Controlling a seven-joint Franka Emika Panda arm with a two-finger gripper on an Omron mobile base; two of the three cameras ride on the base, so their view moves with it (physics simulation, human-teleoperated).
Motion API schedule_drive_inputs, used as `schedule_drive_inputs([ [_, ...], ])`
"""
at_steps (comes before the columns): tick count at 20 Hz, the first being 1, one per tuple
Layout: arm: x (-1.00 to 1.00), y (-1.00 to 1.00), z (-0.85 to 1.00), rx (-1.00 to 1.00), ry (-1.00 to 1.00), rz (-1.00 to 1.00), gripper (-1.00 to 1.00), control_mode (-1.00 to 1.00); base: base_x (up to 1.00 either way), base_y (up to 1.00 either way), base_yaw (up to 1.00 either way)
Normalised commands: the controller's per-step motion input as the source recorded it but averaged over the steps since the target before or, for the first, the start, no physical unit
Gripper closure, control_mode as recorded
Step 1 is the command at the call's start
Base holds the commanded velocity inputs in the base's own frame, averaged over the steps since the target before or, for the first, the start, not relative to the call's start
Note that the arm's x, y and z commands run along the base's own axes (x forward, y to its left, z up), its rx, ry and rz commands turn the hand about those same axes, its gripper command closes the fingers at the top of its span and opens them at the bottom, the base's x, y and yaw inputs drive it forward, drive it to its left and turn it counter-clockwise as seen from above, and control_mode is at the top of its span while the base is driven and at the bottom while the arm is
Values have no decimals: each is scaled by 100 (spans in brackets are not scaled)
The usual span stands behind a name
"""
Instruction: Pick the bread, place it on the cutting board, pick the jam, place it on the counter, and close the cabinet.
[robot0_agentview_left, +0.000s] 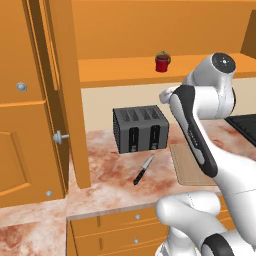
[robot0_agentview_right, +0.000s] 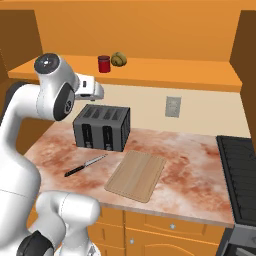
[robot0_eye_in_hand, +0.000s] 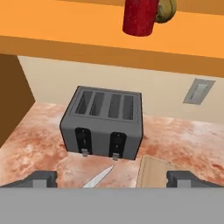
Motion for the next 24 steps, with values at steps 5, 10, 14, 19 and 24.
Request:
schedule_drive_inputs([
  [5, 0, -5, 16, 0, -13, 0, -100, -100, 0, 0, 0],
  [10, 0, -1, 18, 0, -10, 0, -100, -100, 0, 0, 0],
  [14, 0, 0, 17, 0, -6, 0, -100, -100, 0, 0, 0],
  [19, 1, 0, 21, 4, -3, -1, -100, -100, 0, 0, 0],
  [24, 2, -3, 27, 7, -1, -2, -100, -100, 0, 0, 0],
])
